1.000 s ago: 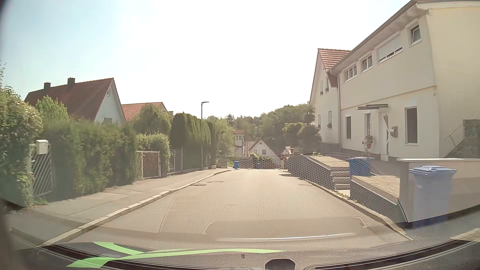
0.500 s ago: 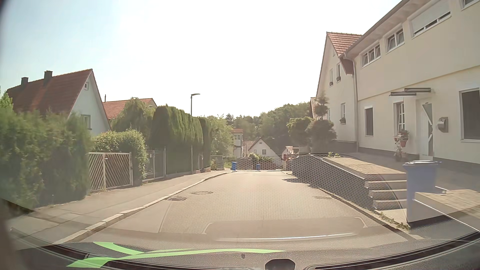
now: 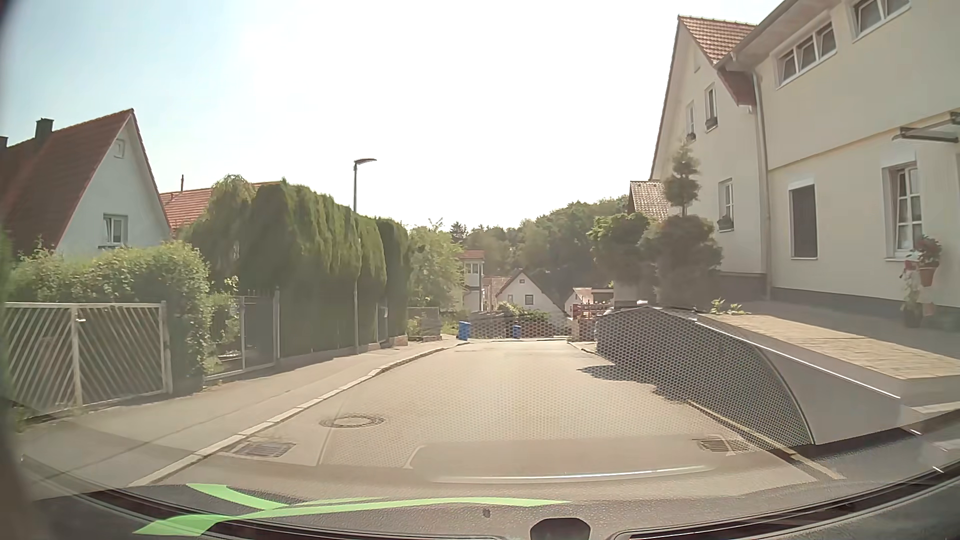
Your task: Follow the waypoints while adhering to traffic rules and regulations
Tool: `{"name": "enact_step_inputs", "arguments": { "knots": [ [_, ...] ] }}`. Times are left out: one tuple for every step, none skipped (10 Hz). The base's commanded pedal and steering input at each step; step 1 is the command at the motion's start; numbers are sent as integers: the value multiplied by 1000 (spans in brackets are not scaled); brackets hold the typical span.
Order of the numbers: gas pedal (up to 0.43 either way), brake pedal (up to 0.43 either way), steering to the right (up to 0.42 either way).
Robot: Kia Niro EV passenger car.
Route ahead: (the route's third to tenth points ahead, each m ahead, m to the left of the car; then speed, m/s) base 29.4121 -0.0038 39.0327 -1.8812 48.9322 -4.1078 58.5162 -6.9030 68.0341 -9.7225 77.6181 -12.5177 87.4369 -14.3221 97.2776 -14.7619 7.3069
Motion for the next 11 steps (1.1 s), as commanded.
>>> {"name": "enact_step_inputs", "arguments": {
  "knots": [
    [0,24,-1],
    [0,55,-1],
    [0,73,-1],
    [0,85,-1],
    [0,91,0],
    [0,98,1],
    [0,104,4],
    [0,110,6],
    [0,116,7],
    [0,122,7],
    [0,128,7]
  ]
}}
